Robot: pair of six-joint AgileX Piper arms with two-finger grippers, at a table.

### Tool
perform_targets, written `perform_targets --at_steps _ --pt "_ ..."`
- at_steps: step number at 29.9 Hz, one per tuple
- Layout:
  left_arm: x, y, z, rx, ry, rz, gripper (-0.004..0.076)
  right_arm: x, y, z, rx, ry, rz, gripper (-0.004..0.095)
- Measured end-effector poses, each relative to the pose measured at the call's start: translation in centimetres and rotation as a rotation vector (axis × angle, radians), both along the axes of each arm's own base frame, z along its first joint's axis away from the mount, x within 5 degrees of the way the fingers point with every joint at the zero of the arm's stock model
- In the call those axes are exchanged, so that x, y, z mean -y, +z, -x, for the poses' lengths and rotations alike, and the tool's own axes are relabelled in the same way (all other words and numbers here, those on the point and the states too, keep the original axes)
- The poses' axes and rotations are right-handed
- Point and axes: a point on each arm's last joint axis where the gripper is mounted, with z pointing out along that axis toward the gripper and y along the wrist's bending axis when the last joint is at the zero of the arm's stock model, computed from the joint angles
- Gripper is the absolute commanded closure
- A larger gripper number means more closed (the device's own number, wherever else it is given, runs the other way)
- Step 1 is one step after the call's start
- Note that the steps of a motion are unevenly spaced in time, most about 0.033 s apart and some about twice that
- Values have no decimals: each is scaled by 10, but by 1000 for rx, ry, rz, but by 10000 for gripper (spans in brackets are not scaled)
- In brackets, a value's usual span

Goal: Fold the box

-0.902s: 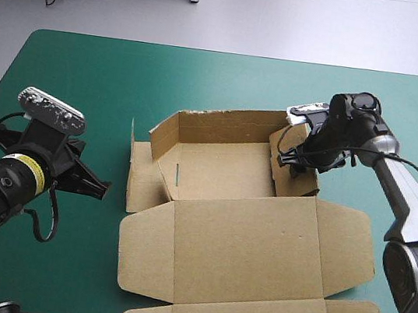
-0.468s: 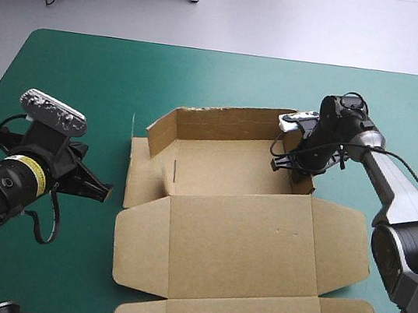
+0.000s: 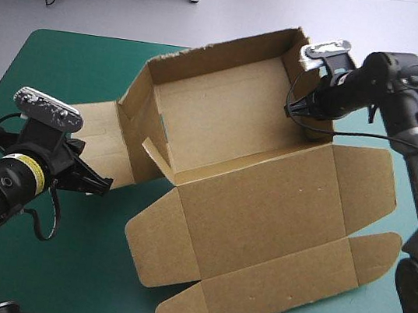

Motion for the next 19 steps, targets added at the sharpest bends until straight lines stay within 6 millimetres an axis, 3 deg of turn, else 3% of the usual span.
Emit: perform_targets --at_steps 3,8,14,19 --pt "-2 2 -2 26 23 -7 727 15 34 24 97 -15 -26 928" --pt "-9 7 1 65 54 13 727 42 66 53 201 -66 -34 928" --pt "-28 17 14 119 63 68 727 68 92 82 296 -118 -37 928" --pt "-48 25 28 178 83 128 727 73 100 93 327 -107 -60 928"
